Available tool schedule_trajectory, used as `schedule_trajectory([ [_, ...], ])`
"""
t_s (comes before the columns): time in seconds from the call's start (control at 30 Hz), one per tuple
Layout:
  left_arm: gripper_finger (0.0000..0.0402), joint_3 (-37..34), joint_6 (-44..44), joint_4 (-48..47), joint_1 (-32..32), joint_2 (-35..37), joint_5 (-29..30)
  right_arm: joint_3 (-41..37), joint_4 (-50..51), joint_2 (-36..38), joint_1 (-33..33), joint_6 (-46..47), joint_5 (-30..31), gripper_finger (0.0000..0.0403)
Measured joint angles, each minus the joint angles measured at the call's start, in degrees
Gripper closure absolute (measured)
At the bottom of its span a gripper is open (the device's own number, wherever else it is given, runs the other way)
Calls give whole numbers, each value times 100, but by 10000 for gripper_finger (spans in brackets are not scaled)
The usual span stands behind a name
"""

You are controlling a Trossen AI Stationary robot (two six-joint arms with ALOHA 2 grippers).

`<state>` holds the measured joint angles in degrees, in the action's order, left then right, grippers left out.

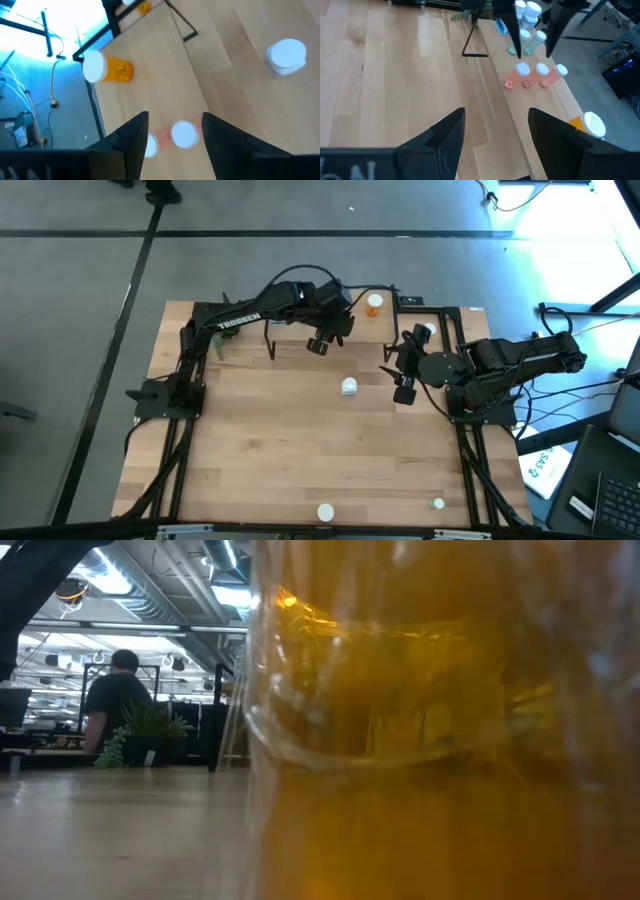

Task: Pick and place medicine bottles onto shelf by color
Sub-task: Put the white pill bottle on the shelf aligned with the other white pill bottles

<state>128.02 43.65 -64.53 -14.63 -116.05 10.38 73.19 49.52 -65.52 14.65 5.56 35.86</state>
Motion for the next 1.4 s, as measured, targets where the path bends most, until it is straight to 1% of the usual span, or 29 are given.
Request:
schedule_trajectory([
  [0.13, 224, 229, -408, -515, 213, -13, 218, 0, 0, 0, 0, -1, 0, 183],
  [0.5, 224, 322, -2228, -1988, 664, 69, 263, 0, 0, 0, 0, -1, 0, 183],
  [0.63, 224, 317, -2743, -2210, 955, 223, 569, 0, -2, 0, -1, 0, 0, 183],
  [0.73, 224, 341, -3111, -2201, 1234, 326, 860, 0, -7, 0, -1, -1, 0, 183],
  [0.93, 224, 326, -4026, -2575, 1744, 369, 1294, 0, -14, 0, -1, 0, 0, 183],
  [1.13, 224, 314, -4931, -2547, 2289, 442, 1625, 0, -15, 0, -1, 0, 0, 183],
  [1.23, 224, 120, -5446, -2536, 2569, 522, 1837, 0, -21, 0, 1, -2, 0, 183],
  [1.4, 224, -674, -6496, -2544, 3053, 941, 2296, 0, -29, 0, 0, 0, 0, 183],
])
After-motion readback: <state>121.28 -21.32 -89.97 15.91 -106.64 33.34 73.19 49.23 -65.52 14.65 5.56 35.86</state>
